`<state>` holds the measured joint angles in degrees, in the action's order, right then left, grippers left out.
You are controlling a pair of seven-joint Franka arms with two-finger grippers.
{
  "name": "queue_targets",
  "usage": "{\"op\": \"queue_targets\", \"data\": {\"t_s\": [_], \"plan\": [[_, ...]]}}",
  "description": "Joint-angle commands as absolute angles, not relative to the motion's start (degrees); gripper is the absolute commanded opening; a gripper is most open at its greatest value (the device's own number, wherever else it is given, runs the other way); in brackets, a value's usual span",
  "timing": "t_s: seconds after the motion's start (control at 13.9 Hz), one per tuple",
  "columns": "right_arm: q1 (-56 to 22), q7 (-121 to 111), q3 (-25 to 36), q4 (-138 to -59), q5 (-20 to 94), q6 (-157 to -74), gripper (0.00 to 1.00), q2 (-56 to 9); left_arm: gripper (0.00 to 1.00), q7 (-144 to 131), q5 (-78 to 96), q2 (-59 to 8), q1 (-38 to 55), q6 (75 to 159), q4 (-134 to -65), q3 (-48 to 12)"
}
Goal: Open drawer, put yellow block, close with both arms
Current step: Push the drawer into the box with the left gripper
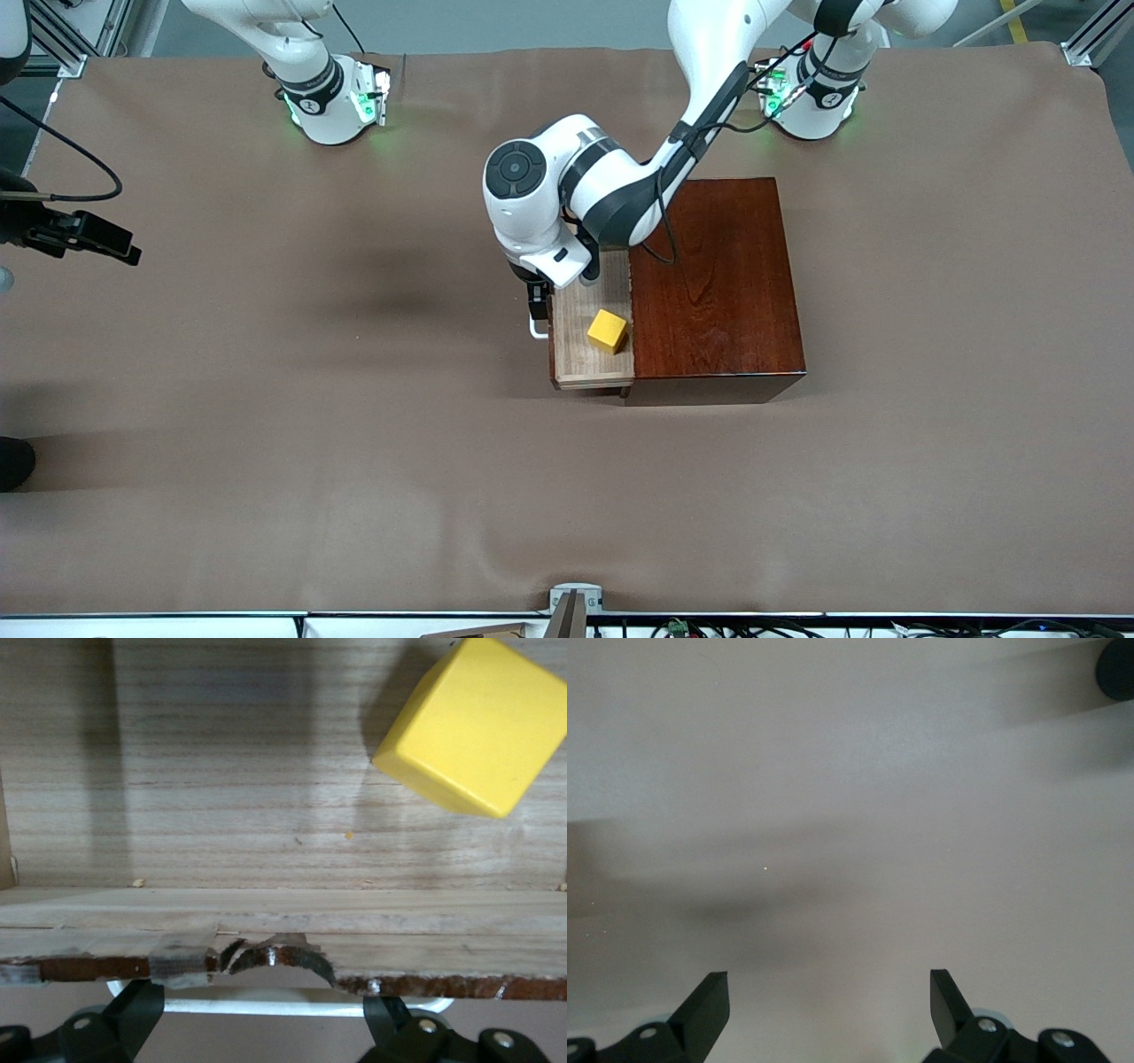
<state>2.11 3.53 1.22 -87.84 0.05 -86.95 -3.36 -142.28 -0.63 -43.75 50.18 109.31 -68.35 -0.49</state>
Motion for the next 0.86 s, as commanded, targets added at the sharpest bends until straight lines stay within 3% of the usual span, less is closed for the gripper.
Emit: {"op": "queue_targets", "data": {"t_s": [0.0, 0.79], "plan": [[2.4, 2.7, 1.1, -87.9, -0.2, -86.6, 1.00, -2.6, 1.00, -142.6, -6.1, -42.9, 49.7, 103.7, -69.9, 2.3], [2.3, 2.6, 1.0, -87.9, -0.1, -87.6, 1.00, -2.6, 1.00, -142.2, -14.0, -43.4, 49.1, 93.7, -70.5, 4.7]]}}
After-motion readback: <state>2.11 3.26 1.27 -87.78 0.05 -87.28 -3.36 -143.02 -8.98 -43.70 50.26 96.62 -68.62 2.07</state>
